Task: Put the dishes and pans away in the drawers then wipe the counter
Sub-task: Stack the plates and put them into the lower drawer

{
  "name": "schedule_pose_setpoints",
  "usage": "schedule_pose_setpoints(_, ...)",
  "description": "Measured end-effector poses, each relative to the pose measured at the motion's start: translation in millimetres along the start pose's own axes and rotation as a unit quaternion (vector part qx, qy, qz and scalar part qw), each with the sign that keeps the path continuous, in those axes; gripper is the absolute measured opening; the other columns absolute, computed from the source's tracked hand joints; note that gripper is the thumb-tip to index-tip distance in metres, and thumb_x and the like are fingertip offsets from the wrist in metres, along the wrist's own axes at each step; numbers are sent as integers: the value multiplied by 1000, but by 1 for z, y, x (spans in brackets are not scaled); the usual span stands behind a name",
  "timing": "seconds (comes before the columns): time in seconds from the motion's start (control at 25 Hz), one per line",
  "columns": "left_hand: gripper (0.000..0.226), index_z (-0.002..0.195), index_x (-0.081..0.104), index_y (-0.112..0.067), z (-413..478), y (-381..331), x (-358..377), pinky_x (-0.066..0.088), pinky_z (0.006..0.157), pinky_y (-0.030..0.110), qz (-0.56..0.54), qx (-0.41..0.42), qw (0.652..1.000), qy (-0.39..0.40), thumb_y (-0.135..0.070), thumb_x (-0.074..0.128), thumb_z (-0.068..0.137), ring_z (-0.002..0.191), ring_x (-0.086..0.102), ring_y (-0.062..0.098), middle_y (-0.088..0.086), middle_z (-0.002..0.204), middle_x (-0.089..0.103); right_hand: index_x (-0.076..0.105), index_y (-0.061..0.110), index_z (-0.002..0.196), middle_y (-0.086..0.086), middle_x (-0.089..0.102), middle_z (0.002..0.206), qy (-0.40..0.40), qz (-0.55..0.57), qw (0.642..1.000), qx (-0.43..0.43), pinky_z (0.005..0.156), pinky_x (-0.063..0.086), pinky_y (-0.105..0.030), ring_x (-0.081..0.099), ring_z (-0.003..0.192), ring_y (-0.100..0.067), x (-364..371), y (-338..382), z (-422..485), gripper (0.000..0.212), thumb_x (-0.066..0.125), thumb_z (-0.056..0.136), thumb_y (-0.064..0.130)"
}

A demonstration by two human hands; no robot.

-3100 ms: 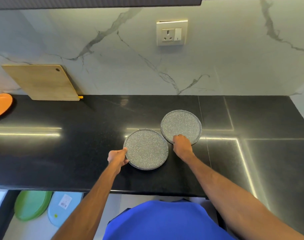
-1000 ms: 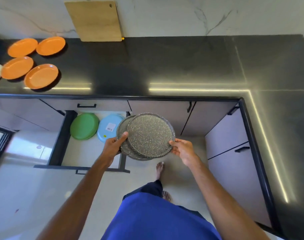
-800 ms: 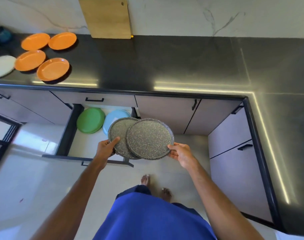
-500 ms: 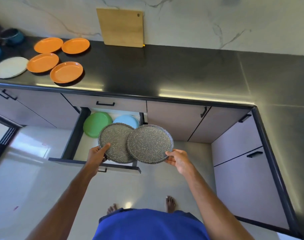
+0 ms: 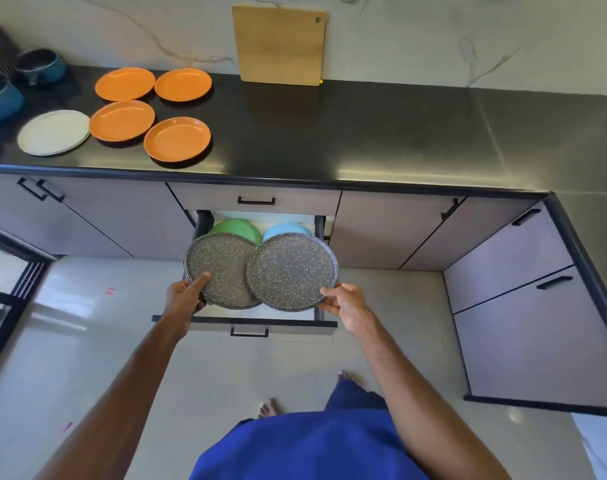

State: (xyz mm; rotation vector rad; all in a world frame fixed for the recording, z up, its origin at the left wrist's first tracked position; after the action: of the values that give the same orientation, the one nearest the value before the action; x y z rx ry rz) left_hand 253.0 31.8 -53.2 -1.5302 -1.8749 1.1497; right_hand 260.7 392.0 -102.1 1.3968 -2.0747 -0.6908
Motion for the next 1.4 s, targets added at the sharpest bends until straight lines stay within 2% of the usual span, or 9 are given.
schedule_pose_setpoints(0.28, 29, 83, 59, -9, 38, 11, -38, 40, 49, 28, 2, -37, 999, -2, -32, 75, 91, 52, 44, 17, 8, 60, 59, 66, -3, 107, -19, 75, 107, -11, -2, 1000, 2, 67, 63, -34, 74, 90, -29, 50, -1, 14, 22, 69, 87, -11)
schedule_pose_setpoints(0.44, 28, 82, 61, -6, 63, 6, -48, 46, 54, 33, 33, -29, 999, -18, -28, 72, 94, 64, 53, 24, 15, 73, 59, 63, -9, 119, -22, 73, 113, -35, 28, 999, 23, 63, 63, -33, 73, 91, -30, 64, -4, 45, 33, 67, 87, -14)
schedule_pose_setpoints(0.52, 22, 82, 66, -7, 81, 3, -56, 52, 62, 40, 68, -15, 997, -35, -24, 68, 96, 71, 58, 26, 12, 77, 65, 61, -10, 121, -23, 71, 116, -61, 45, 996, 48, 64, 63, -34, 72, 92, -32, 73, -12, 59, 35, 65, 87, -15)
schedule_pose_setpoints(0.64, 13, 90, 66, -15, 113, 10, -53, 51, 66, 39, 140, -7, 989, -43, -23, 60, 98, 72, 60, 25, 9, 84, 69, 60, -10, 120, -24, 69, 118, -94, 71, 991, 68, 59, 63, -33, 70, 98, -36, 78, -23, 75, 33, 63, 88, -17)
schedule_pose_setpoints(0.84, 24, 114, 63, -5, 172, 57, -24, 59, 83, 49, 194, -84, 977, 20, -17, 56, 95, 90, 68, 28, 12, 104, 71, 62, -5, 103, -22, 68, 109, -145, 54, 984, 93, 55, 62, -28, 68, 89, -31, 72, -48, 88, 16, 63, 90, -15)
schedule_pose_setpoints(1.08, 36, 129, 61, -10, 246, 110, -3, 60, 89, 48, 274, -132, 951, 64, -20, 64, 95, 99, 68, 29, 9, 110, 70, 61, -5, 109, -22, 66, 113, -218, 99, 965, 110, 57, 63, -26, 68, 86, -28, 64, -88, 109, 19, 62, 92, -14)
schedule_pose_setpoints(1.2, 33, 122, 64, -13, 283, 124, -2, 60, 82, 40, 384, -80, 917, 74, -24, 69, 92, 92, 69, 29, 8, 103, 71, 56, -9, 126, -22, 66, 118, -239, 118, 957, 116, 64, 65, -30, 69, 91, -29, 74, -117, 122, 33, 60, 94, -14)
schedule_pose_setpoints(1.28, 29, 120, 64, -17, 309, 136, -4, 53, 75, 32, 418, -72, 900, 100, -24, 68, 92, 88, 65, 26, 5, 99, 69, 55, -7, 130, -23, 66, 121, -250, 117, 953, 124, 76, 65, -36, 69, 97, -32, 82, -140, 139, 36, 59, 94, -13)
schedule_pose_setpoints(1.4, 33, 122, 62, -18, 351, 164, -12, 57, 82, 36, 459, -86, 867, 172, -22, 65, 90, 93, 66, 25, 3, 103, 69, 57, 1, 126, -21, 66, 125, -279, 104, 948, 110, 93, 53, -45, 66, 109, -37, 86, -162, 160, 32, 60, 96, -10)
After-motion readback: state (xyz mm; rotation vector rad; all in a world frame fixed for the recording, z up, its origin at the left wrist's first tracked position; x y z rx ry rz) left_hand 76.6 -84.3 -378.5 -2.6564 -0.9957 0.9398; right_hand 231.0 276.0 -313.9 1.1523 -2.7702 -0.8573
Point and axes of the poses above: each hand's wrist, its own z-axis towards the middle knuckle, its own x-axis out of the palm, y = z × x, the point moved 6 cm from there along z, towards the middle knuckle
